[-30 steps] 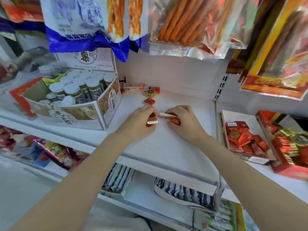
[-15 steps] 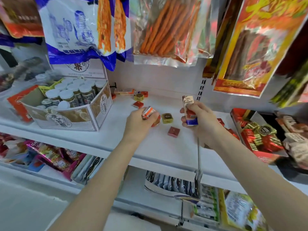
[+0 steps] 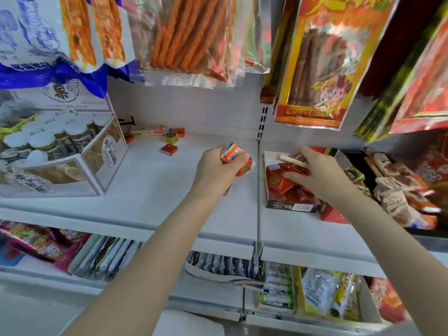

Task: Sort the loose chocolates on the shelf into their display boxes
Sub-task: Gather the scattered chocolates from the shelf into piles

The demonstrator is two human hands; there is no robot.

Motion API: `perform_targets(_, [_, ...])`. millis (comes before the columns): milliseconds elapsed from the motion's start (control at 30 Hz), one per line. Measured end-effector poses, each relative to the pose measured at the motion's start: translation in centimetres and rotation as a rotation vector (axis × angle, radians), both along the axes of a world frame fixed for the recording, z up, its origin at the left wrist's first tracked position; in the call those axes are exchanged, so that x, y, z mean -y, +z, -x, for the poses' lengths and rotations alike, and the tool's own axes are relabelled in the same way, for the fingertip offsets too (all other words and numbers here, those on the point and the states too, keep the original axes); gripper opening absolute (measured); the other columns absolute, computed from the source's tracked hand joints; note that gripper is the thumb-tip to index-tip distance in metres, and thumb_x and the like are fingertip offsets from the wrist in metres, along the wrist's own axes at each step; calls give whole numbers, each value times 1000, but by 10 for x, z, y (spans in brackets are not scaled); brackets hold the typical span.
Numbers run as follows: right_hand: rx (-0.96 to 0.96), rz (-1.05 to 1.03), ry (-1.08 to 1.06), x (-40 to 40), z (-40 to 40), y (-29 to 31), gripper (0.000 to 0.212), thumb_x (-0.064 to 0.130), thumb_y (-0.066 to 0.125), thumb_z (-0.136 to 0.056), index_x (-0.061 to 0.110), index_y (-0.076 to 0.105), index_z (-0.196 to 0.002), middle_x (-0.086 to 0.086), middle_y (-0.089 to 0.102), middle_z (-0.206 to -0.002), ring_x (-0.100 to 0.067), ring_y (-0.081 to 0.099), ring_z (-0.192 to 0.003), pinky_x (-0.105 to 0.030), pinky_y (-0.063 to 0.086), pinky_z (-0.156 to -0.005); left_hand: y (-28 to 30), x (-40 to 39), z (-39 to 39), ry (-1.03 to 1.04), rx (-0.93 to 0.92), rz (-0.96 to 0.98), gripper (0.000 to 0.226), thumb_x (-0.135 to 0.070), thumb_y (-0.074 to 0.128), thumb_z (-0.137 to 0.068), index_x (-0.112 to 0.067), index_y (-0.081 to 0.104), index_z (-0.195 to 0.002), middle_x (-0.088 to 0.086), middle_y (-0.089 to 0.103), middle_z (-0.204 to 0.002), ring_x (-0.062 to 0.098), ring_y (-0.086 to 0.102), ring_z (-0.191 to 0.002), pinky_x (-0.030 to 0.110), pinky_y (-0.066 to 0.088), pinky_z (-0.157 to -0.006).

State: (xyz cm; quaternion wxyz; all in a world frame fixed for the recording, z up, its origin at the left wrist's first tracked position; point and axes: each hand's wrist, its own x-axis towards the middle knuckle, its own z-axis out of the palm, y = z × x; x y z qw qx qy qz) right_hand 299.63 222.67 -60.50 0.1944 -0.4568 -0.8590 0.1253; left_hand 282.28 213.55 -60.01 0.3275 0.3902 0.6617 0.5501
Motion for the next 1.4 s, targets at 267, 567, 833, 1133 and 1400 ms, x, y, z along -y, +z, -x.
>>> perform_targets(267, [-262,45,-4,1,-19,22,10,16,60,-86,15,64,-95,0,58,-70,-6,50,-56,-9,37,-48,6,-15,-26,-85,287,0,11,-18,60,-86,-12,58,-77,8,64,-85,17,63,-84,12,51,-50])
perform_targets(567, [-422,173,139,18,-32,22,25,27,73,-73,22,64,-95,13,60,-75,4,54,-64,-7,41,-61,9,-21,-56,-110,483,-28,13,-21,57,-88,-9,59,-89,11,68,-91,18,68,-86,27,59,-70])
perform_targets(833, [-437,179,100,16,-38,19,22,22,76,-72,23,65,-91,7,58,-66,-4,52,-58,-20,42,-59,8,-24,-77,-262,275,-28,25,-20,50,-92,-3,60,-108,15,67,-104,21,67,-95,28,57,-78])
perform_targets(1133, [-295,218,-70,8,-59,19,26,27,75,-73,18,58,-90,10,55,-69,-4,50,-59,-11,38,-47,15,-20,-46,-4,184,-129,14,-20,48,-93,-10,58,-94,8,65,-98,15,64,-87,6,48,-49])
perform_targets(1400, [-33,-93,-12,9,-32,-2,20,18,67,-80,5,65,-94,-7,54,-90,-15,46,-76,-23,32,-67,4,-12,-32,63,112,-71,16,-22,47,-94,-18,57,-82,-1,62,-83,5,57,-68,10,50,-61])
